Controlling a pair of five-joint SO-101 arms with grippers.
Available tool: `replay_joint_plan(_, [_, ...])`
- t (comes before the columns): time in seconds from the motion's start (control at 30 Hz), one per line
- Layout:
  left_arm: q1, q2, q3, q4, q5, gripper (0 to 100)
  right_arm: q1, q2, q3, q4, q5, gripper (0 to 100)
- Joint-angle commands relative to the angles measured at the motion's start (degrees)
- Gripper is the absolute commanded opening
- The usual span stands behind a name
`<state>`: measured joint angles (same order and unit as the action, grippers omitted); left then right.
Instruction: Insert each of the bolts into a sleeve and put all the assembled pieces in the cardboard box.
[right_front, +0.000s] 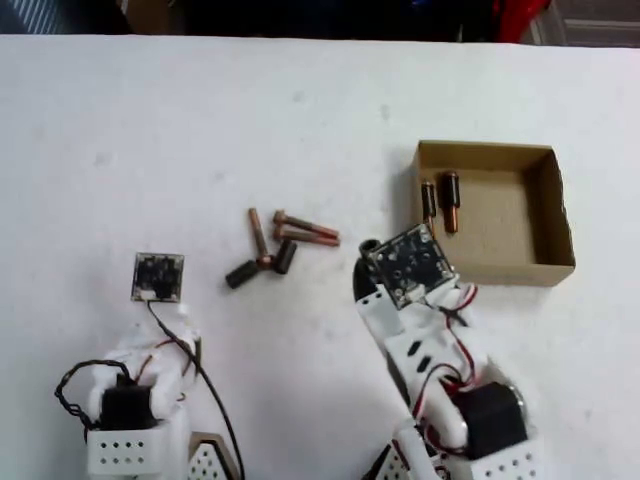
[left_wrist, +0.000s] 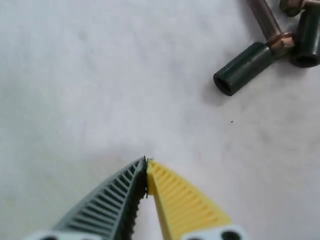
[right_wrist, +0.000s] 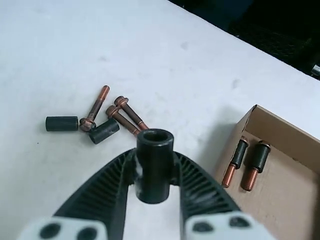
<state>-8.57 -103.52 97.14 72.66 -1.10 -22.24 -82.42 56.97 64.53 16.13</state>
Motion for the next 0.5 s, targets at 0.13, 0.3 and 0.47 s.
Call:
replay_joint_plan(0.13, [-0.4, -1.3, -0.1, -1.2, -21.9, 2, 0.1, -2.1, 4.8, -10.9, -0.4, 1.6])
replay_joint_plan(0.3, [-0.4, -1.3, -0.1, -1.2, -21.5, 2, 0.1, -2.1, 10.2, -21.7, -0.5, 1.6])
replay_joint_plan(0.47, [-0.4, -1.3, -0.1, -1.2, -20.9, 2, 0.1, -2.5, 17.9, -30.5, -0.7, 1.6])
